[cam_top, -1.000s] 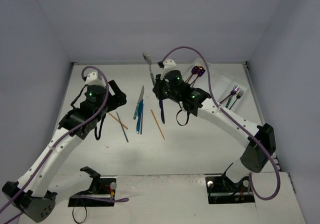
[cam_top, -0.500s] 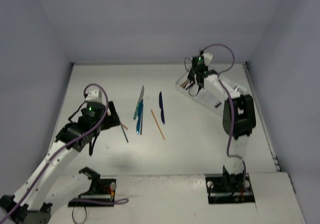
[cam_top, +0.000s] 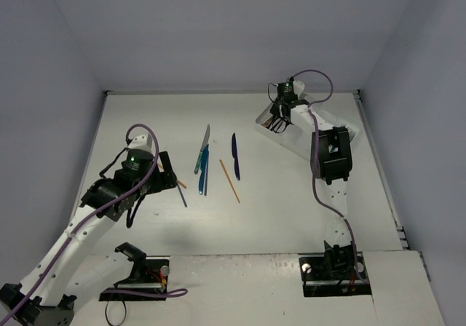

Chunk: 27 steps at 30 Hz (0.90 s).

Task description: Sort the eating utensils into containers

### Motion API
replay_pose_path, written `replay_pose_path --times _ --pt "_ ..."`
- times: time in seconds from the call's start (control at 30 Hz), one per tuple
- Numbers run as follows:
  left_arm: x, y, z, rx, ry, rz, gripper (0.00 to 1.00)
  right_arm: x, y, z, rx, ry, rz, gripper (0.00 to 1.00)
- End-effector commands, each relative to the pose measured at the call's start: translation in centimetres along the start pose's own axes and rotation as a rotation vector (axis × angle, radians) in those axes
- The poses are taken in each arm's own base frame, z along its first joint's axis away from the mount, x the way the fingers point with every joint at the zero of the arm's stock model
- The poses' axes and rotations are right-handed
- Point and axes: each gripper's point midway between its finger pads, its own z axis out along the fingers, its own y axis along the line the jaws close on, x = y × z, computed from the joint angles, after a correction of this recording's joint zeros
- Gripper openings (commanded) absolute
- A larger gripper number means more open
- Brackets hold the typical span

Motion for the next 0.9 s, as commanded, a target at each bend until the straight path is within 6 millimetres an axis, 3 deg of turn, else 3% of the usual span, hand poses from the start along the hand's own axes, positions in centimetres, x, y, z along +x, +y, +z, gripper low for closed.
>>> replay_pose_path --times 0.0,0.07,0.17,0.3,0.33,0.43,0.6,0.7,0.87 --pt "-1.7 -1.2 -0.8 0.04 -0.032 -0.022 0.74 -3.9 3.9 -1.4 -0.12 -0.083 0.045 0.18" --pt "-1.7 -1.3 -0.7 0.041 -0.027 -0.02 0.74 -4.1 4.3 -1.9 -0.136 -0.082 0.034 0.33" --pt "-1.8 -1.5 -0.6 0.043 -0.022 -0.017 0.74 -5.7 4.6 -3.9 -0.142 -0.118 -0.003 0.46" --pt "-2.2 -1.7 -0.5 0.038 -0.025 -0.01 0.74 -7.9 4.6 -7.7 -0.143 -0.172 -0.073 0.5" --pt "-2.4 -1.6 -0.4 0.028 -0.028 -0.006 0.74 -7.1 4.1 -8.3 -0.128 -0.163 -0.117 0.5" --pt "-2.8 -1.4 -0.2 0.01 -0.039 0.003 0.74 -7.2 4.9 -12.5 -0.157 -0.181 -0.202 0.5" --pt "-3.3 -1.0 0.1 -0.022 -0.047 0.027 0.74 -0.7 5.7 -17.8 -0.176 -0.105 -0.452 0.5" --pt "-3.8 -0.7 0.0 -0.04 -0.066 0.047 0.74 5.1 7.3 -21.0 -0.244 -0.029 -0.597 0.5" --pt "-4.7 -0.2 -0.6 -0.058 -0.106 0.065 0.74 13.1 7.3 -23.7 -0.3 0.093 -0.737 0.5"
